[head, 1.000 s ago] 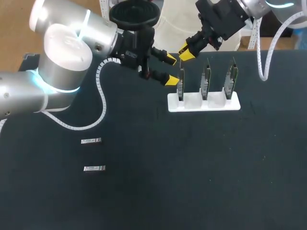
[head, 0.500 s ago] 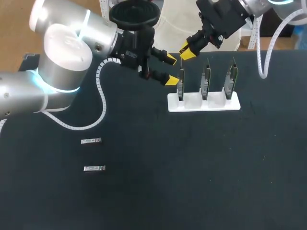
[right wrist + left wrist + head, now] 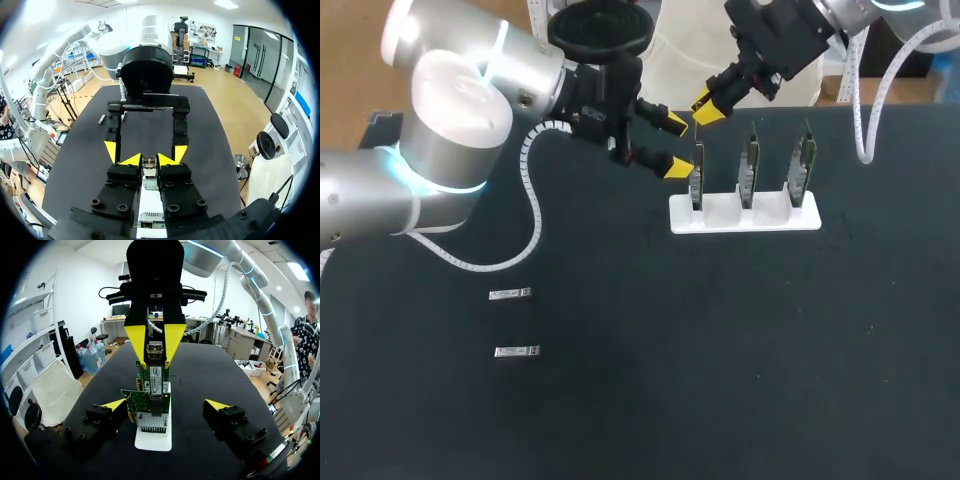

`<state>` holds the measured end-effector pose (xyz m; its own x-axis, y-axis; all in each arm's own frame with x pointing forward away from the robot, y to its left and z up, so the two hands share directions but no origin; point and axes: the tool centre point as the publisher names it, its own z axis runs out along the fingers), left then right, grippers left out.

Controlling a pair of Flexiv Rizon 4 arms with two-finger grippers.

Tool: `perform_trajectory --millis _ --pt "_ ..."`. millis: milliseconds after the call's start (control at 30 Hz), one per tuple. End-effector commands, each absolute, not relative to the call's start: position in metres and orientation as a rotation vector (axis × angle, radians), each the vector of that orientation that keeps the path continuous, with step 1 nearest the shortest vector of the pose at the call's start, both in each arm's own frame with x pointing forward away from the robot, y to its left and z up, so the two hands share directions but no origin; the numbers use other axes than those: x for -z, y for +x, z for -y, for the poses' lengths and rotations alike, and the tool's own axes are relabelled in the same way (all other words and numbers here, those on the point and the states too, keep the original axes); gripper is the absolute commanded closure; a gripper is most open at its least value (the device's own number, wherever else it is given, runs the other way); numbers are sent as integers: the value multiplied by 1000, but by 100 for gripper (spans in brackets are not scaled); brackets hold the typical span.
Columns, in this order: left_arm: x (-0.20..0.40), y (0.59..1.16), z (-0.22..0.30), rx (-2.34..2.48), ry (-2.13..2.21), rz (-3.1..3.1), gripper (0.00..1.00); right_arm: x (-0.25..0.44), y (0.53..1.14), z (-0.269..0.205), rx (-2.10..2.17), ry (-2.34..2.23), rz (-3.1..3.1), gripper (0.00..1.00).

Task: Pick up the optical module with the left hand, and insert it into the network port with the right hand.

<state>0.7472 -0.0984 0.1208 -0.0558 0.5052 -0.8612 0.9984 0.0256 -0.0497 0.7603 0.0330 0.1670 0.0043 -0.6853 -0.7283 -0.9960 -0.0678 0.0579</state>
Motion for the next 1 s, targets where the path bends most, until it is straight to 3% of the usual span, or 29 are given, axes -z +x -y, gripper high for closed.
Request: perform_trajectory --millis 33,1000 --pt "-121 749 100 941 1556 -1644 0 -165 755 -32 -824 -1791 -1728 100" --pt "-121 749 100 941 1556 -1644 0 -166 758 -32 -798 -1806 -1722 100"
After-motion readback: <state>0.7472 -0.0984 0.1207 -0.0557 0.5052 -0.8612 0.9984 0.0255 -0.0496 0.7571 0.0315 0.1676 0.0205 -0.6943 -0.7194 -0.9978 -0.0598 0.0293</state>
